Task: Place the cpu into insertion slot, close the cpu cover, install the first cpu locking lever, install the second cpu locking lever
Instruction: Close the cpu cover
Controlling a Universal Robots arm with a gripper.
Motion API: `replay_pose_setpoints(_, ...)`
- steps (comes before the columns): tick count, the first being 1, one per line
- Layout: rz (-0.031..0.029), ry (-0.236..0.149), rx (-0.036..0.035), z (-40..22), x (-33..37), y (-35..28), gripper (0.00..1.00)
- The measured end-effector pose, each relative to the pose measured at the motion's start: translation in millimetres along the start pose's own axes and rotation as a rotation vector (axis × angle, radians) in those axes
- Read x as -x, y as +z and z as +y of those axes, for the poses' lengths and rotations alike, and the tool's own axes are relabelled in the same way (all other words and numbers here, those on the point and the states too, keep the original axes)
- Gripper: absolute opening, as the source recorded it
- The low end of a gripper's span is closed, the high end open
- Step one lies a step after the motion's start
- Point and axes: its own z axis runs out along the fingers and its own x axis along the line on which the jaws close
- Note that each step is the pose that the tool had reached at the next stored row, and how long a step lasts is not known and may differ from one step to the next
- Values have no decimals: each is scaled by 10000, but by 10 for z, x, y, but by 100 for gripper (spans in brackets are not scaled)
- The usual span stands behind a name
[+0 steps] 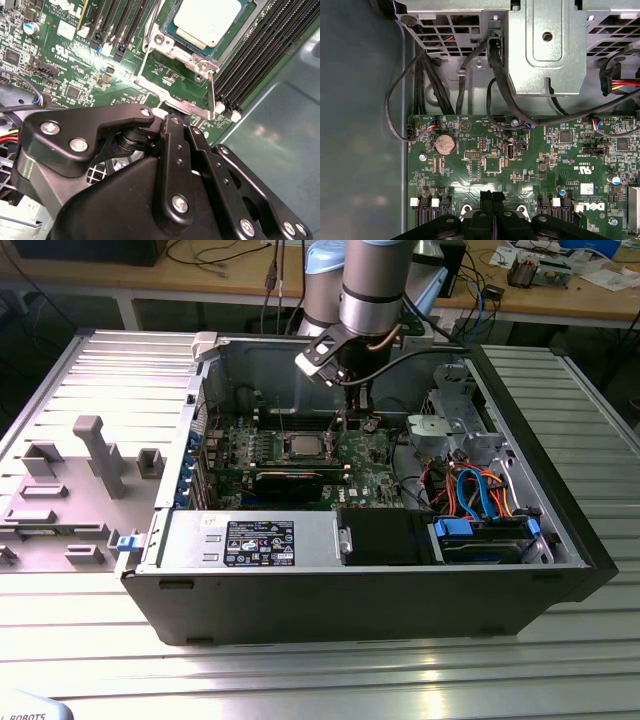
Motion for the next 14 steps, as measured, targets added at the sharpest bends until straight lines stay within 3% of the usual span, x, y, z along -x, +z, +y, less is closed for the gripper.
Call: replay_pose_setpoints(14,-1,1,0,-29,0,0,11)
